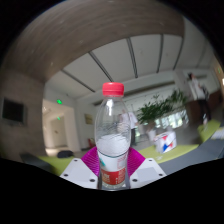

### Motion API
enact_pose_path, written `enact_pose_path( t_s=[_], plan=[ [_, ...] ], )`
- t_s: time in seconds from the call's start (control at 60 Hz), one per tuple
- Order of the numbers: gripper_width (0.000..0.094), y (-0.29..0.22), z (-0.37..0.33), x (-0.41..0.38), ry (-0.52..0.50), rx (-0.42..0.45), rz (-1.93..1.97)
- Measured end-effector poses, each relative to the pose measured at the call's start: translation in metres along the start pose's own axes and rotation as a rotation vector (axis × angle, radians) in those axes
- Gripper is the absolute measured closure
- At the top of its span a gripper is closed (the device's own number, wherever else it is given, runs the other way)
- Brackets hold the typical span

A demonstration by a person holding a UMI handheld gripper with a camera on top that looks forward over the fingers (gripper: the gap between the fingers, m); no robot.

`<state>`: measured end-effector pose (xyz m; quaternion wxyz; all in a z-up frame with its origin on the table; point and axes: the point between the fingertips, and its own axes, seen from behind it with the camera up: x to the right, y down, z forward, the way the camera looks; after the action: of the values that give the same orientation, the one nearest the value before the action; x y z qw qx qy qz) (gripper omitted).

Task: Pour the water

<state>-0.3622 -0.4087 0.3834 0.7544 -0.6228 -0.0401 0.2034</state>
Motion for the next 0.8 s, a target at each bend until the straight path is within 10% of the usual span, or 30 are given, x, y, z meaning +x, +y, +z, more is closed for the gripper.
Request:
enact_pose_path(
  t_s=[0.55, 0.8],
  plan=[
    [0.063, 0.226, -0.025, 0.236, 0.305, -0.443, -0.279],
    [0.0439, 0.221, -0.022, 0.236, 0.317, -0.407, -0.279]
  ],
)
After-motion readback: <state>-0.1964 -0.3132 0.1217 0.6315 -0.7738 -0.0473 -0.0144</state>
